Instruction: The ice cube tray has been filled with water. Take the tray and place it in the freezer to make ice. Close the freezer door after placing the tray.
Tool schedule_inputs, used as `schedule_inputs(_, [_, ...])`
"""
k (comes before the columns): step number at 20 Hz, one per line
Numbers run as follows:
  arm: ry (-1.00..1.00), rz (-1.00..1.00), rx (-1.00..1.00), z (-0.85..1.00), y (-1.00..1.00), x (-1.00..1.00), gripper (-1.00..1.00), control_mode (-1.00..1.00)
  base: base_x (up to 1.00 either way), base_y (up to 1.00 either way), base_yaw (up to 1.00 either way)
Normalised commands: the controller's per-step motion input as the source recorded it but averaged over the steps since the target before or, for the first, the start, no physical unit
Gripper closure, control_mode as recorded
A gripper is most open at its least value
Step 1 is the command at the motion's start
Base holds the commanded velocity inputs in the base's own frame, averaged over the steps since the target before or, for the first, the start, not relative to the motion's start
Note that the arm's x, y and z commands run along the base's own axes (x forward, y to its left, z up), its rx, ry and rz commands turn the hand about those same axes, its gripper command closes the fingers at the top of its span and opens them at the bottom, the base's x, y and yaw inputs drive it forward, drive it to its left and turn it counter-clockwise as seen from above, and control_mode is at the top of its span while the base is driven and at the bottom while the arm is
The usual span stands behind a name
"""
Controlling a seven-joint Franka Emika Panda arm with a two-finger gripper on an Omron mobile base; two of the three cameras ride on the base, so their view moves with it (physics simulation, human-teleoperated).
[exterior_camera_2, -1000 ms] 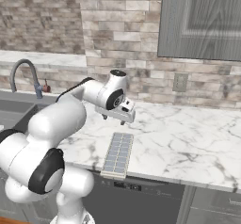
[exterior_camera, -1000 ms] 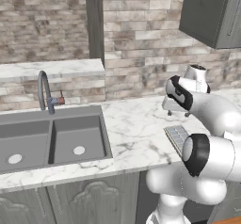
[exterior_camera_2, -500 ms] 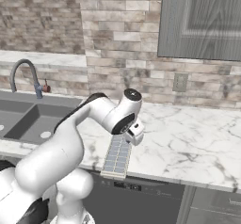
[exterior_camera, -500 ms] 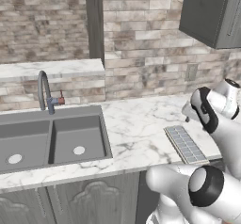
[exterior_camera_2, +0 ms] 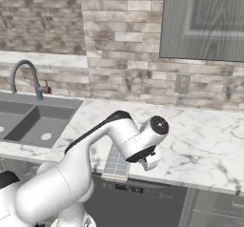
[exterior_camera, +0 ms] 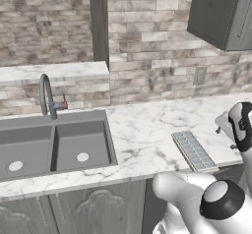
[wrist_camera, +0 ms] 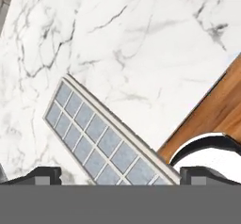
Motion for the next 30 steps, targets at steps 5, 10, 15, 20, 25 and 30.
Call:
schedule_inputs(5, [-0.07,-0.11,0.23,-0.18,-0.25,-0.3,-1.0,-1.0,0.0,0.0,0.0])
schedule_inputs(10, [-0.06,-0.01,0.06,-0.26,0.01,-0.3,-1.0,-1.0,0.0,0.0,0.0])
schedule_inputs(15, [-0.03,0.0,0.0,-0.35,0.06,-0.22,-1.0,-1.0,0.0,0.0,0.0])
schedule_inputs(20, [-0.05,0.0,0.0,-0.34,0.15,-0.21,-1.0,-1.0,0.0,0.0,0.0])
schedule_inputs(25, [-0.06,0.0,0.0,-0.26,0.2,-0.13,-1.0,-1.0,0.0,0.0,0.0])
schedule_inputs(30, [-0.05,0.0,0.02,-0.13,0.2,-0.08,-1.0,-1.0,0.0,0.0,0.0])
